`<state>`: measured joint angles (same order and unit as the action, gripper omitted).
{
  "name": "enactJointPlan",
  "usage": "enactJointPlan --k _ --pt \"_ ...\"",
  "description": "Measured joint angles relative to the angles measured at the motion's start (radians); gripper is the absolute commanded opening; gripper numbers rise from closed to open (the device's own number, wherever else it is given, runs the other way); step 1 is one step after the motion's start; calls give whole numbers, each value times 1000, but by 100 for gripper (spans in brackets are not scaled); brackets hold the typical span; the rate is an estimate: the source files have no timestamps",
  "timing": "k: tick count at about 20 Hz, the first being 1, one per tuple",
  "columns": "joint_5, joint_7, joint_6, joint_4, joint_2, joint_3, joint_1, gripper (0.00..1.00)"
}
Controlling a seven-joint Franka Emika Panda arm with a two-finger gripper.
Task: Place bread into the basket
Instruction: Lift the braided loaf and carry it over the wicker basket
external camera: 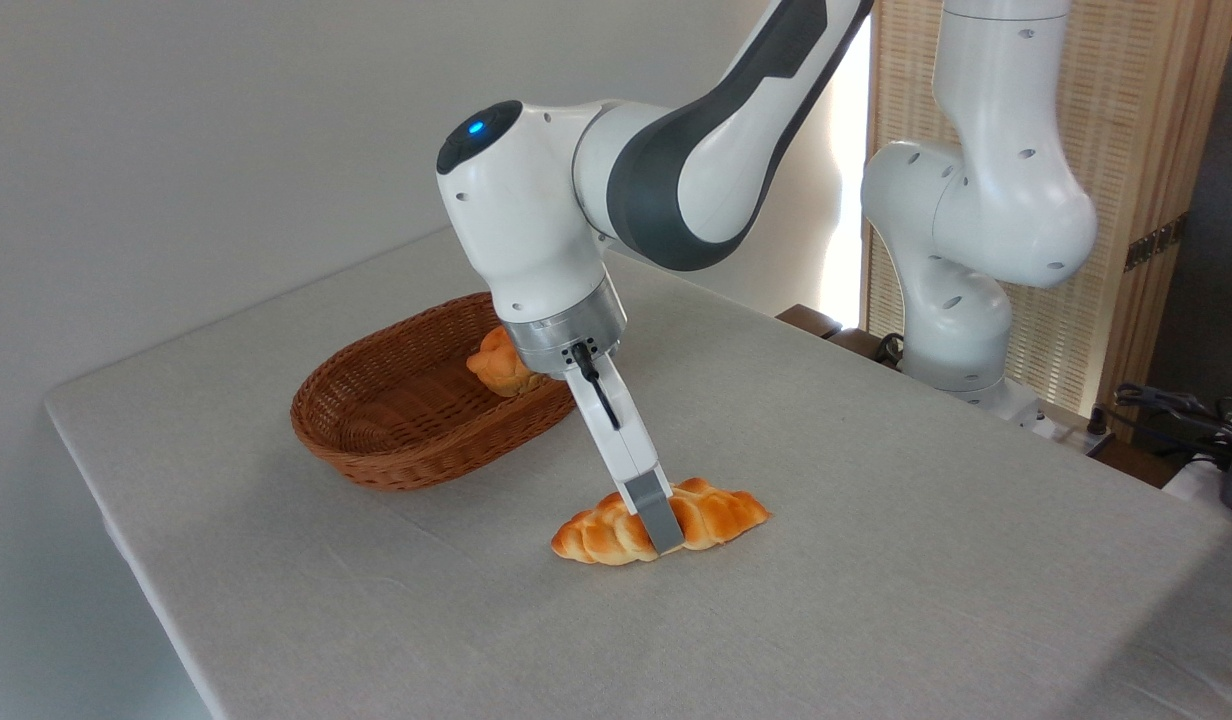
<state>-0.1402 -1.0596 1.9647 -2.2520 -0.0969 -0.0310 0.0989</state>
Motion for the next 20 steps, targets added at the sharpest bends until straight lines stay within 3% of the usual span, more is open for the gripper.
enactJointPlan --k 6,9,12,17,18,20 --pt "10 0 -15 22 1 0 1 30" --pt "150 31 -88 117 0 1 4 30" --pt "261 180 -113 223 5 8 5 32" --pt "341 380 -118 319 49 97 17 34" --pt "347 417 -118 325 58 124 18 40" --pt "351 484 -105 330 79 176 23 40"
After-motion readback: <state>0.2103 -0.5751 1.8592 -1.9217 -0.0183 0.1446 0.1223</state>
